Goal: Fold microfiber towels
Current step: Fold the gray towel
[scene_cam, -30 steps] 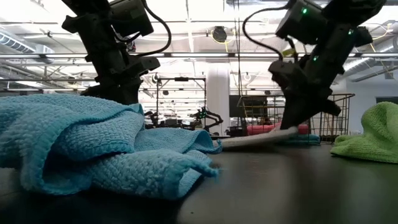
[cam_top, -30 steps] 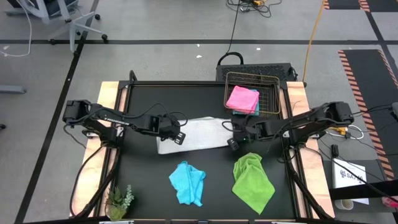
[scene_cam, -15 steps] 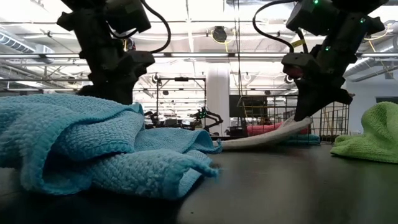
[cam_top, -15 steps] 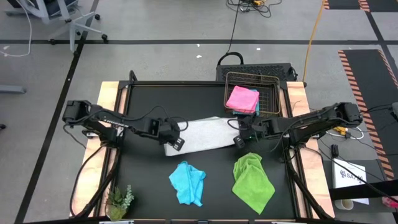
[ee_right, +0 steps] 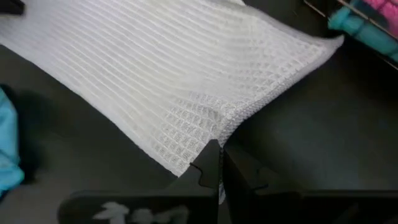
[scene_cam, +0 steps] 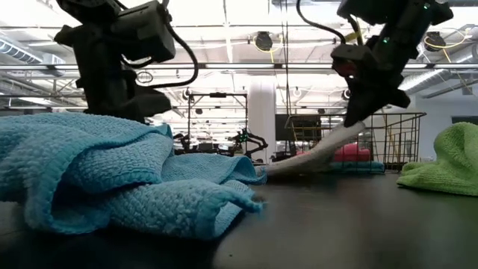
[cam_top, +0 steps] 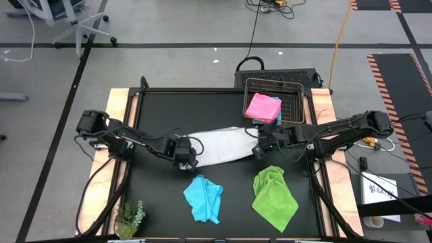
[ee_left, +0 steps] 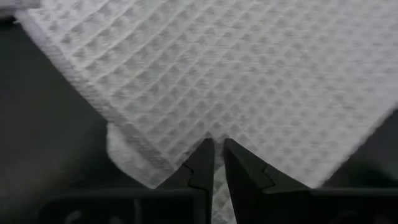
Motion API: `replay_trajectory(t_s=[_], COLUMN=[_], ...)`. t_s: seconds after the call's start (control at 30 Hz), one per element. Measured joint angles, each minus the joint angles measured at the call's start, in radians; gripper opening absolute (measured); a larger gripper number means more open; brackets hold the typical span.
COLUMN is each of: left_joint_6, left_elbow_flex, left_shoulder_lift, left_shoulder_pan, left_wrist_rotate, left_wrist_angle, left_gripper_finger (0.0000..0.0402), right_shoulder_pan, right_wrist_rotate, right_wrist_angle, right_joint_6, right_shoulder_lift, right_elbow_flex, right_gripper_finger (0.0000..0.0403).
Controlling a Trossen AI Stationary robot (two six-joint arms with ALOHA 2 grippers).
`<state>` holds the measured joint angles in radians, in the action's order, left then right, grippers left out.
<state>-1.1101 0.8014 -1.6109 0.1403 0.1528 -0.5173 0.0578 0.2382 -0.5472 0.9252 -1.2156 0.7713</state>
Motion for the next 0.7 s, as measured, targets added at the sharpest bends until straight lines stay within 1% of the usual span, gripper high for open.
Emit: replay_trajectory(t_s=[0.17, 0.4, 0.53, 0.7], left_joint_6=[0.002, 0.001, 0.009, 0.031], left_elbow_flex=[0.010, 0.009, 0.006, 0.003], left_shoulder_lift=[-0.067, -0.072, -0.078, -0.080], left_shoulder_pan=[0.000, 0.000, -0.002, -0.020], left_wrist_rotate=[-0.002, 0.009, 0.020, 0.041], left_wrist_angle=[0.076, 0.087, 0.139, 0.214], left_gripper_finger=[0.0042, 0.0042, 0.0042, 0.0042], right_shoulder_pan=[0.004, 0.009, 0.009, 0.009], right_wrist_rotate=[-0.005, -0.007, -0.008, -0.023], right_wrist_angle=[0.031, 0.165, 0.273, 0.296], right_joint_6=[0.002, -0.013, -0.054, -0.067], right_shoulder_lift=[-0.001, 0.000, 0.000, 0.000], right_elbow_flex=[0.008, 0.009, 0.009, 0.009], right_gripper_finger=[0.0000, 0.0000, 0.0000, 0.0000])
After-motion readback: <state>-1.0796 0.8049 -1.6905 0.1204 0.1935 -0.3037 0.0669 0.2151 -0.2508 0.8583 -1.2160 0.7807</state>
